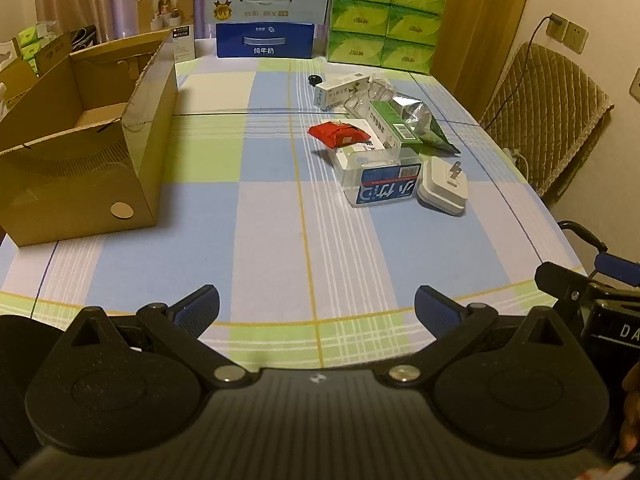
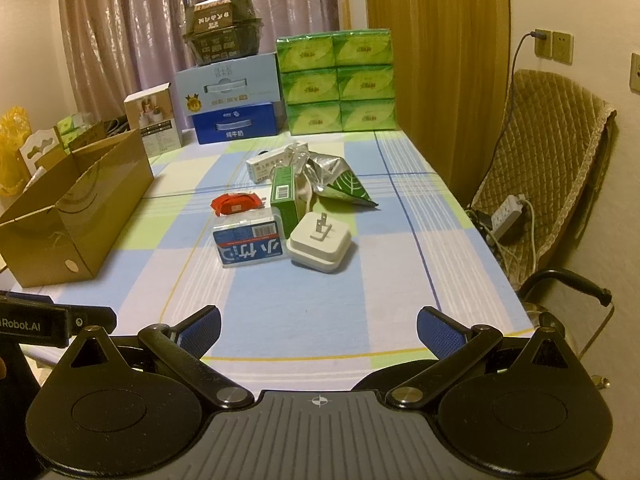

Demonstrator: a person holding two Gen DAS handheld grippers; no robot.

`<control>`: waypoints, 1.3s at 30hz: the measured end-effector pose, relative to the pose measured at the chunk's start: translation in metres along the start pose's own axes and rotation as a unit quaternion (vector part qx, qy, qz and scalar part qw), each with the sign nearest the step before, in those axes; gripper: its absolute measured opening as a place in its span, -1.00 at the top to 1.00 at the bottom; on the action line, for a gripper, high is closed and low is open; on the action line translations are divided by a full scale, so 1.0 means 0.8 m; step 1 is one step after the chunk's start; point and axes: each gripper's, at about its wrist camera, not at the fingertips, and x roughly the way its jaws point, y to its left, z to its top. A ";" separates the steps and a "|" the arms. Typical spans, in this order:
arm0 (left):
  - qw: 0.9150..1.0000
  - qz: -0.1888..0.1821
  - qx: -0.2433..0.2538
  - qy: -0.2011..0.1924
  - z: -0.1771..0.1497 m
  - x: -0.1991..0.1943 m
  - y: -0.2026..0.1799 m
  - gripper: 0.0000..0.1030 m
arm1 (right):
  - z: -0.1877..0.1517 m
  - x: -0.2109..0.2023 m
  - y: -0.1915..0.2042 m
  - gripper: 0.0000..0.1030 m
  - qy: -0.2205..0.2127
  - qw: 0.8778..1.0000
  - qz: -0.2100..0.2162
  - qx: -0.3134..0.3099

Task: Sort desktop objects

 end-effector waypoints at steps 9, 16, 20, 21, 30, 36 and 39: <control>1.000 -0.002 0.002 0.000 -0.002 0.000 0.000 -0.98 | 0.000 -0.001 0.000 -0.97 -0.001 1.000 0.000 0.002; 1.000 -0.008 0.002 0.000 -0.003 0.001 -0.001 -0.98 | 0.000 -0.001 -0.001 -0.97 0.000 1.000 0.000 0.002; 1.000 -0.015 0.000 -0.003 -0.003 0.000 0.000 -0.98 | 0.000 -0.001 -0.002 -0.97 0.000 1.000 0.000 0.002; 1.000 -0.016 0.001 -0.004 -0.002 0.000 -0.001 -0.98 | 0.000 -0.001 -0.002 -0.97 0.000 1.000 0.000 0.002; 0.999 -0.029 0.037 -0.006 0.012 0.005 -0.001 -0.98 | 0.017 0.007 -0.027 -0.97 0.038 0.997 0.031 0.056; 0.990 -0.067 0.121 -0.031 0.042 0.017 -0.012 -0.98 | 0.068 0.015 -0.035 -0.97 0.031 0.998 0.040 -0.035; 0.979 -0.087 0.179 -0.042 0.055 0.029 -0.021 -0.98 | 0.083 0.030 -0.036 -0.97 0.027 0.994 0.052 -0.093</control>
